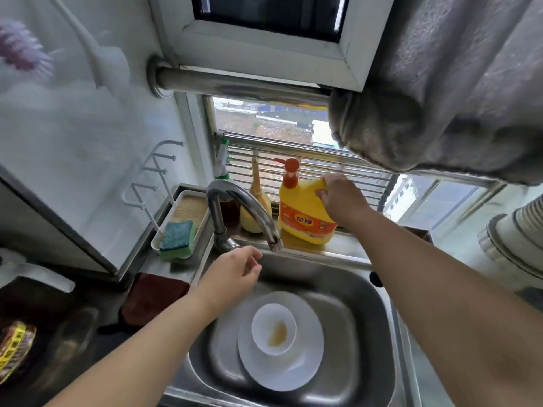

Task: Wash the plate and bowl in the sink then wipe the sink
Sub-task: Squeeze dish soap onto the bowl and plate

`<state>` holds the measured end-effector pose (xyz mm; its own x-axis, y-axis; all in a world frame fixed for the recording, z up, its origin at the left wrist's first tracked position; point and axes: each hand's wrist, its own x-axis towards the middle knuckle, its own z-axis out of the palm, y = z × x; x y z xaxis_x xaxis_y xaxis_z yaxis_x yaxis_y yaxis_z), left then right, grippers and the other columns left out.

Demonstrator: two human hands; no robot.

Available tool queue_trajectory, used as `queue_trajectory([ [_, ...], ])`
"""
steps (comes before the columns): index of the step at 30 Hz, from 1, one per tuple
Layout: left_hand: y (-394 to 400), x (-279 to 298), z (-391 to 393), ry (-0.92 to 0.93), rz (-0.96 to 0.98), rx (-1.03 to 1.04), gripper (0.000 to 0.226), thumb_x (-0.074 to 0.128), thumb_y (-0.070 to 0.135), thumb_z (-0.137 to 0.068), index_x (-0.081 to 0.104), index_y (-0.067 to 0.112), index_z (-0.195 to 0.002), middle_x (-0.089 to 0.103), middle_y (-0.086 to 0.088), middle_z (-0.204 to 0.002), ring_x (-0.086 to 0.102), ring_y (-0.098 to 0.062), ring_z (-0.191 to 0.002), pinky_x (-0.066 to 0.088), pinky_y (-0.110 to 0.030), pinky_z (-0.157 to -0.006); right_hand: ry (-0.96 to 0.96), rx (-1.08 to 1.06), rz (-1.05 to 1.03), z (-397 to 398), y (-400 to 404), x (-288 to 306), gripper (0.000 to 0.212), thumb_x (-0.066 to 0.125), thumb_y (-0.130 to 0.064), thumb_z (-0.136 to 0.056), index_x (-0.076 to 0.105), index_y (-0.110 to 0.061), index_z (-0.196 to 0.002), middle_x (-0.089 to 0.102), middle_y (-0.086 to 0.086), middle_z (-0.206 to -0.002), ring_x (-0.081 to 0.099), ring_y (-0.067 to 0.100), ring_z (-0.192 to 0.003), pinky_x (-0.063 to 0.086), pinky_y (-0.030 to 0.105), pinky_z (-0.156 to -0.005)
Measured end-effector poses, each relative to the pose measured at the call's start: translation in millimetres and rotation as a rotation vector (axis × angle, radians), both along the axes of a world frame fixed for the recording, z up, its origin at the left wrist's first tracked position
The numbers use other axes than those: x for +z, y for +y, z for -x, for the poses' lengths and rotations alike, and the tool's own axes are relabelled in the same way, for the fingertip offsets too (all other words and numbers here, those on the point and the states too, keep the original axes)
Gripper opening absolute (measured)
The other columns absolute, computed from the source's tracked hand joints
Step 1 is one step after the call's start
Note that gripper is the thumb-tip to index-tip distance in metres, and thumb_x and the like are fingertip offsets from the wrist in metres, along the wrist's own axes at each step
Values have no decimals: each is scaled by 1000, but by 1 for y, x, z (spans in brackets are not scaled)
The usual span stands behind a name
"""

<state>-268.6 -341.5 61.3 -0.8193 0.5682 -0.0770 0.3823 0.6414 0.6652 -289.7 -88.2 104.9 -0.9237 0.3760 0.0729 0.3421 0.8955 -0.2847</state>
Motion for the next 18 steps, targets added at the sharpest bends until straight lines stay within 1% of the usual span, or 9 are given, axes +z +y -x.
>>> queue_trajectory([
  [2, 4, 1, -4, -4, 18, -10, 23, 54, 23, -93, 59, 20, -115, 60, 9, -91, 57, -7, -83, 46, -21, -79, -13, 2, 33, -10, -3, 1, 28, 52, -30, -95, 53, -8, -112, 61, 12, -107, 58, 29, -97, 46, 38, -83],
  [5, 8, -2, -9, 0, 25, -21, 22, 55, 24, -93, 59, 21, -115, 59, 9, -90, 54, -3, -78, 38, -8, -66, 45, -9, 105, -30, -7, 7, 32, 57, -31, -92, 54, -9, -115, 64, 9, -102, 59, 25, -90, 45, 33, -76],
  [7, 10, -5, -14, -9, 15, -16, 20, 55, 24, -93, 60, 20, -112, 58, 10, -87, 52, 0, -74, 37, -5, -61, 115, -33, 146, -49, -10, 16, 28, 58, -32, -91, 55, -11, -110, 62, 5, -93, 57, 21, -82, 40, 28, -68],
  [9, 13, -10, -20, -46, -1, -1, 18, 55, 22, -93, 61, 20, -110, 58, 12, -83, 51, 1, -72, 37, -3, -60, 165, -83, 160, -73, -10, 22, 24, 58, -35, -90, 52, -14, -100, 59, 1, -84, 55, 20, -75, 39, 28, -65],
  [12, 21, -22, -34, -168, -61, 44, 12, 56, 20, -93, 62, 20, -104, 60, 10, -81, 56, -5, -74, 39, -7, -62, 171, -161, 223, -118, -9, 22, 25, 59, -37, -89, 51, -14, -98, 59, 2, -85, 56, 19, -76, 47, 32, -68],
  [13, 24, -27, -40, -231, -101, 70, 10, 56, 19, -93, 61, 21, -101, 63, 5, -81, 60, -10, -76, 42, -11, -63, 150, -170, 246, -134, -9, 21, 25, 60, -37, -89, 52, -15, -99, 59, 1, -86, 55, 16, -74, 47, 29, -66],
  [15, 31, -36, -55, -368, -194, 128, 8, 54, 14, -93, 60, 20, -95, 68, -5, -84, 64, -18, -77, 46, -19, -63, 85, -177, 280, -164, -13, 15, 23, 60, -35, -89, 52, -19, -103, 56, -4, -88, 49, 5, -69, 39, 19, -57],
  [16, 34, -40, -65, -429, -221, 153, 10, 52, 11, -94, 59, 18, -93, 68, -8, -86, 64, -18, -74, 46, -21, -63, 42, -179, 291, -178, -16, 11, 22, 60, -35, -89, 52, -23, -106, 54, -7, -90, 47, 3, -69, 35, 16, -56],
  [18, 40, -53, -88, -522, -244, 174, 11, 50, 10, -95, 59, 16, -92, 68, -9, -86, 61, -15, -68, 49, -25, -67, -28, -155, 313, -203, -22, 0, 27, 60, -36, -89, 56, -30, -114, 53, -11, -93, 47, 1, -72, 35, 13, -58],
])
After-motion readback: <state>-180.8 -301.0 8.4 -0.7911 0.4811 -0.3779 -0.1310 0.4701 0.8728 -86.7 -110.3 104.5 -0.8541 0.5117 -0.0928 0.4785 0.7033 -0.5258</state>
